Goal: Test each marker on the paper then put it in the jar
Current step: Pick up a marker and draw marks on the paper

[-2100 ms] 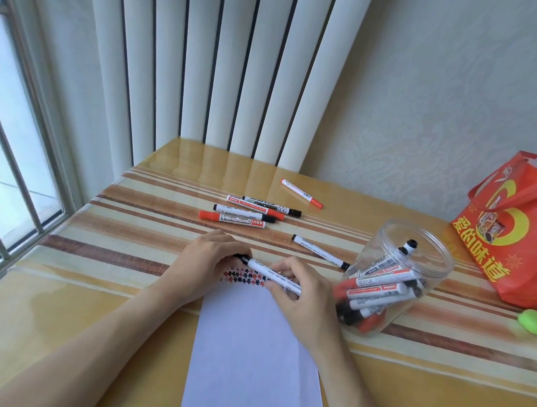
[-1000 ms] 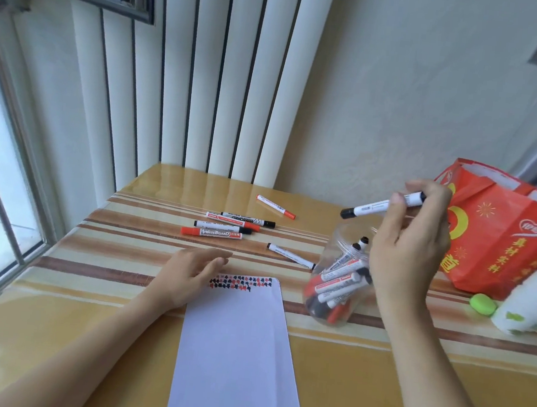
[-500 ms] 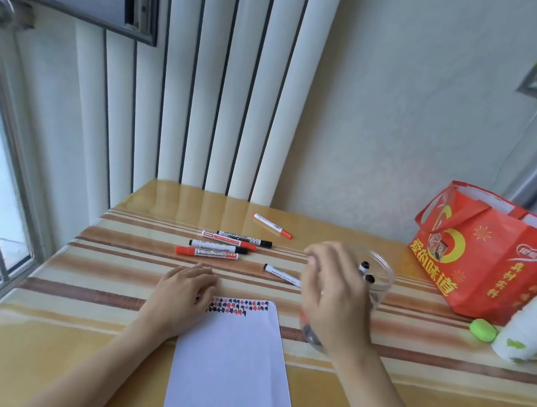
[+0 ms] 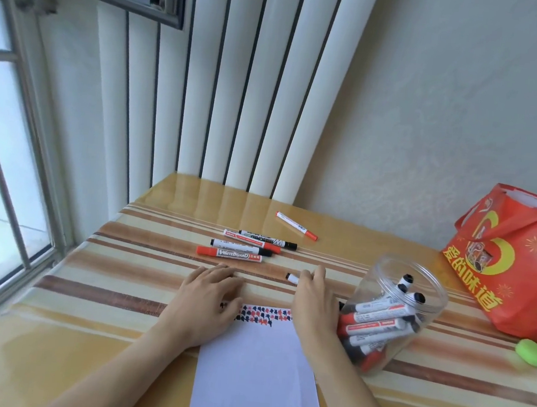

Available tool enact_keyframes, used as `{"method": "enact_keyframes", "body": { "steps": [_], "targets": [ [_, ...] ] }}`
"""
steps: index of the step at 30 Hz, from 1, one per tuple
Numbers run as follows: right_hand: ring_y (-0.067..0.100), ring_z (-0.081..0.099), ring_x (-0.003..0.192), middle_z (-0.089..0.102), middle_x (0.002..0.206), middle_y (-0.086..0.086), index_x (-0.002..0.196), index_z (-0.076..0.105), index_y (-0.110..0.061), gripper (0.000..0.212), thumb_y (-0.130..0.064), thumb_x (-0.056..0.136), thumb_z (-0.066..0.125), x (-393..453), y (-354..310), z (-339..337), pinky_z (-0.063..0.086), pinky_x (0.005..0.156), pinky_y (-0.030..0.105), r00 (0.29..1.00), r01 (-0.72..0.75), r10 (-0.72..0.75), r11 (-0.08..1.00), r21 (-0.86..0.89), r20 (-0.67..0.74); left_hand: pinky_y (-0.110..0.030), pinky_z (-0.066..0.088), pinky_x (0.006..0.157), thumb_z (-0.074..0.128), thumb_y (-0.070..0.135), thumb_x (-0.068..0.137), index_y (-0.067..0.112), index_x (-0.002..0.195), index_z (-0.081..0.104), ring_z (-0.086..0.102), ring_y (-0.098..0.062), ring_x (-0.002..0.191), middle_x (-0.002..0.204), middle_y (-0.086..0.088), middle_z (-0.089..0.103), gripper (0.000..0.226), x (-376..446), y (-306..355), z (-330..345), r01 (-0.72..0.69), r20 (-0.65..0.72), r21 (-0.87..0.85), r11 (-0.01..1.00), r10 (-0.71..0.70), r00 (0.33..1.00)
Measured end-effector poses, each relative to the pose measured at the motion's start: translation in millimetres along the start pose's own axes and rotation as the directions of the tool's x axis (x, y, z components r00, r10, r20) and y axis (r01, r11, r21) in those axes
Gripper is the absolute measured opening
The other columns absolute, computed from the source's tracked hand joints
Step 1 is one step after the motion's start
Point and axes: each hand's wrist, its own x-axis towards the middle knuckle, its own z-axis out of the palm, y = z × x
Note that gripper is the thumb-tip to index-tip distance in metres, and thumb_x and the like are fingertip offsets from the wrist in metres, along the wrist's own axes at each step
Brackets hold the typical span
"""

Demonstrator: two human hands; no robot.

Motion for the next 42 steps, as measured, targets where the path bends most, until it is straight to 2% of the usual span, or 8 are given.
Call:
{"method": "enact_keyframes", "body": {
  "steps": [7, 11, 17, 20, 23, 26, 34, 42],
  "targets": [
    [0.025, 0.053, 0.055, 0.049, 0.091, 0.004, 0.087, 0.05, -0.014, 0.019, -0.008, 0.09, 0.068, -9.2, 1.8, -5.3, 0.036, 0.045, 0.032, 0.908, 0.251, -0.19, 0.961, 0.121, -0.373, -0.036, 0.018, 0.123, 0.028, 0.063, 0.09, 0.04, 0.144, 0.051, 0.033, -0.009, 0.147, 0.152, 0.016, 0.047, 0.063, -1.0, 3.4, -4.1, -0.004, 0.007, -0.038, 0.999, 0.005, 1.0],
    [0.015, 0.059, 0.068, 0.056, 0.089, 0.0, 0.094, 0.054, -0.01, 0.016, 0.0, 0.088, 0.066, -41.1, -13.0, -27.6, 0.051, 0.063, 0.024, 0.787, 0.506, -0.109, 0.677, 0.535, -0.607, -0.034, 0.018, 0.121, 0.035, 0.068, 0.094, 0.042, 0.149, 0.043, 0.036, -0.003, 0.141, 0.149, 0.019, 0.045, 0.061, -2.6, 7.6, -8.8, -0.116, -0.024, -0.126, 0.985, 0.114, 0.993],
    [0.028, 0.077, 0.081, 0.065, 0.089, 0.0, 0.095, 0.054, -0.016, 0.012, -0.017, 0.088, 0.063, -55.5, -9.9, -13.8, 0.063, 0.074, 0.052, 0.974, 0.222, -0.008, 0.2, 0.954, -0.225, -0.03, 0.04, 0.078, 0.044, 0.04, 0.104, 0.028, 0.107, 0.054, 0.053, -0.007, 0.086, 0.094, 0.023, 0.049, 0.016, -1.2, 10.0, -13.2, -0.278, -0.152, -0.17, 0.945, 0.254, 0.955],
    [0.017, 0.063, 0.076, 0.059, 0.083, -0.007, 0.089, 0.051, -0.023, 0.017, -0.016, 0.082, 0.065, -53.4, 8.4, -7.6, 0.055, 0.069, 0.032, 0.961, 0.276, -0.124, 0.507, 0.817, -0.247, -0.028, 0.037, 0.072, 0.04, 0.04, 0.107, 0.024, 0.105, 0.057, 0.052, -0.012, 0.084, 0.092, 0.022, 0.047, 0.023, -0.9, 7.8, -12.4, -0.29, -0.216, -0.139, 0.947, 0.257, 0.942],
    [0.016, 0.051, 0.084, 0.055, 0.087, -0.011, 0.088, 0.053, -0.021, 0.019, -0.012, 0.077, 0.065, -48.6, 20.5, -7.9, 0.042, 0.072, 0.03, 0.865, 0.465, -0.34, 0.82, 0.335, -0.369, -0.03, 0.038, 0.075, 0.034, 0.047, 0.109, 0.027, 0.106, 0.06, 0.052, -0.012, 0.084, 0.091, 0.016, 0.055, 0.033, -3.0, 11.1, -11.7, -0.322, -0.171, -0.034, 0.946, 0.312, 0.935],
    [0.021, 0.056, 0.094, 0.058, 0.097, -0.006, 0.094, 0.059, -0.021, 0.011, -0.025, 0.085, 0.062, -56.3, 9.3, -5.4, 0.046, 0.079, 0.037, 0.812, 0.544, -0.464, 0.822, 0.169, -0.355, -0.031, 0.037, 0.072, 0.032, 0.049, 0.109, 0.029, 0.101, 0.057, 0.046, -0.008, 0.078, 0.084, 0.016, 0.049, 0.033, -5.1, 18.0, -13.7, -0.351, -0.128, 0.021, 0.936, 0.351, 0.928],
    [0.022, 0.059, 0.068, 0.057, 0.085, -0.008, 0.099, 0.05, -0.026, 0.003, -0.028, 0.101, 0.051, -72.0, -9.5, 11.1, 0.05, 0.06, 0.037, 0.806, 0.54, -0.447, 0.824, 0.171, -0.387, -0.037, 0.042, 0.075, 0.021, 0.051, 0.109, 0.03, 0.092, 0.049, 0.046, -0.002, 0.08, 0.086, 0.02, 0.046, 0.039, -6.9, 16.6, -16.5, -0.365, -0.133, -0.174, 0.915, 0.345, 0.929],
    [0.025, 0.057, 0.05, 0.061, 0.065, -0.006, 0.088, 0.049, -0.028, 0.041, -0.053, 0.11, 0.026, -72.0, -19.7, 13.2, 0.05, 0.052, 0.034, 0.822, 0.469, -0.35, 0.863, 0.187, -0.449, -0.031, 0.038, 0.073, 0.025, 0.043, 0.11, 0.028, 0.088, 0.048, 0.041, -0.004, 0.077, 0.083, 0.019, 0.043, 0.035, -9.4, 19.3, -20.3, -0.408, -0.215, -0.092, 0.909, 0.381, 0.899]
  ]
}}
